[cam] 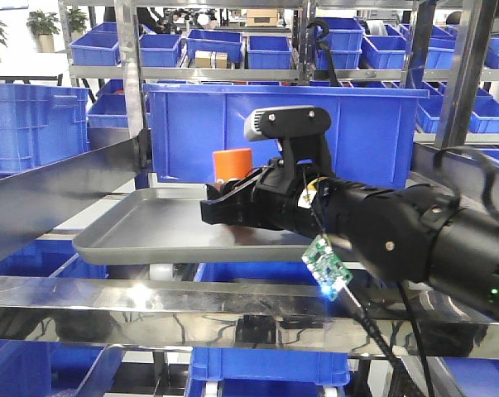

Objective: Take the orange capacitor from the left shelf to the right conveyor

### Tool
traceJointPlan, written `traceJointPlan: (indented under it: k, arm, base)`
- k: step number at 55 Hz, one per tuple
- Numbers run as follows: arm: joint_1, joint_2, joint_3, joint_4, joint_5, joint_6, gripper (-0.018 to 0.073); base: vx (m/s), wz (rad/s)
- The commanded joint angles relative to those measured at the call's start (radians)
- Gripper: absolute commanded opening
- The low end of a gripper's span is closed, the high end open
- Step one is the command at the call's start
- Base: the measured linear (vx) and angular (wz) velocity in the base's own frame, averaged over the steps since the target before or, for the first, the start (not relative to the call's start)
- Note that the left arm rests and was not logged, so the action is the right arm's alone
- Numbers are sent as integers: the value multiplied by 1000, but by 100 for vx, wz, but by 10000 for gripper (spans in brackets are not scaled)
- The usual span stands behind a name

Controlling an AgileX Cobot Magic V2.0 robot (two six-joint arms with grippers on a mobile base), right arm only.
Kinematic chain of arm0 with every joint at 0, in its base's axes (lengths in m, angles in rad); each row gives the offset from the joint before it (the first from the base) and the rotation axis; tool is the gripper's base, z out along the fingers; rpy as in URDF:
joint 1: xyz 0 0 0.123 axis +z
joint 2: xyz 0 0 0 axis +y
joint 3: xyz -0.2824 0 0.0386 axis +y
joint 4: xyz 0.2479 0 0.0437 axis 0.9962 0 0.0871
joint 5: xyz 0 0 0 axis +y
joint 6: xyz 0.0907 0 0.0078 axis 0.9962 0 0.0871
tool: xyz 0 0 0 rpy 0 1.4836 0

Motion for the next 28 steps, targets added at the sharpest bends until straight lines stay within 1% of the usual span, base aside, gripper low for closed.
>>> traceJointPlan:
  k: [1, 6, 14, 18, 24, 28]
  arm:
    - [0, -82, -36, -5, -89, -40, -17]
    - [0, -118, -36, -5, -89, -66, -15]
    - [0, -174, -35, -8, -89, -73, -13]
    - [0, -213, -26, -17, -91, -105, -11]
    - [0, -302, 24, -18, -98, -121, -10]
    - [0, -380, 88, -18, -106, -121, -10]
  base:
    - [0, 0]
    - [0, 0]
    - [0, 0]
    - [0, 0]
    - [0, 0]
    - [0, 0]
